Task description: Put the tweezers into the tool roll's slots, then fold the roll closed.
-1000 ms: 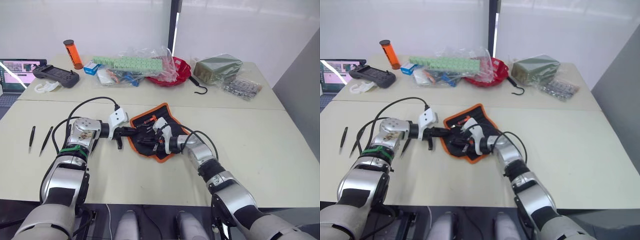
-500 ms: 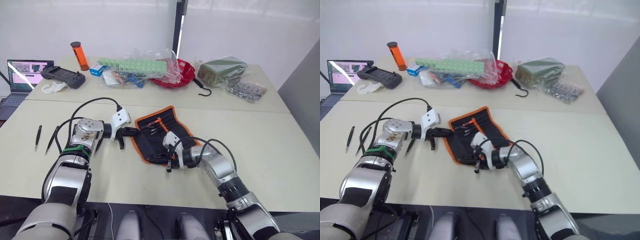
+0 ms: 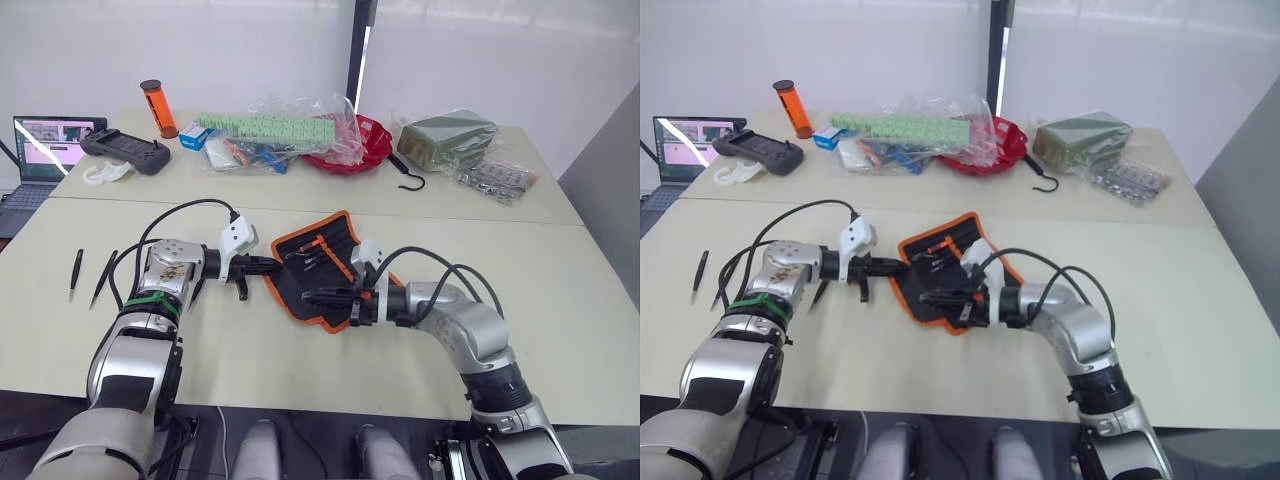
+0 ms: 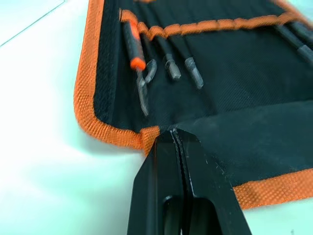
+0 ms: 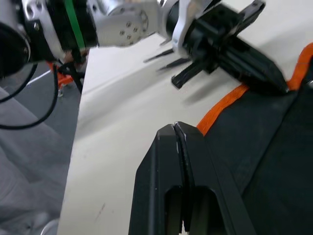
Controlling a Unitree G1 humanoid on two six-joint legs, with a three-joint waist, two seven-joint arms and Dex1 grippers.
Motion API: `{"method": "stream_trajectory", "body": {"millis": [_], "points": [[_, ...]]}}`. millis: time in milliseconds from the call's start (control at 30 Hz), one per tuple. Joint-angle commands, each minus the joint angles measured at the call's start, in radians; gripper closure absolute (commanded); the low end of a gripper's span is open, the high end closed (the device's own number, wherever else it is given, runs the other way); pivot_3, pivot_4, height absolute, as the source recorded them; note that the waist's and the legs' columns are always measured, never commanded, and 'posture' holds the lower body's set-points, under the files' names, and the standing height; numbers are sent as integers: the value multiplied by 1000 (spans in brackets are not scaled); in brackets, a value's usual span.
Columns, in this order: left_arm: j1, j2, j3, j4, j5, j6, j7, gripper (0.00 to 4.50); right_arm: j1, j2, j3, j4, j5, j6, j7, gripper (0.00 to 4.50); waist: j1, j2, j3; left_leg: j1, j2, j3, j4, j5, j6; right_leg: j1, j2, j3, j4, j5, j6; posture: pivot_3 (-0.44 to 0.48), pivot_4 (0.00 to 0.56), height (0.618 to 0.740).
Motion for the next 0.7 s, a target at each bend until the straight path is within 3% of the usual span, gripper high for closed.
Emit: {"method": "stream_trajectory", "body": {"millis": [33,367,700], "points": [[1,3,22,-79,-40,32,-31,4500,-34,-31,4,-8,-52,-23,-69,4468,0,0,1,0,0,0,0,0,0,0,0,0,0,0,0,0,150,738],[74,-2,27,-278,-91,144,-21,4500,20,-9,152,33,-181,-104,-163,4468,-5,0,1,-1,0,0,-2,0,0,-3,0,0,0,0,0,0,150,738],[221,-70,-22,-485,-81,262,105,4500,49,-19,226,50,-247,-111,-182,4468,-4,0,1,-1,0,0,-2,0,0,-2,0,0,0,0,0,0,150,738]]}}
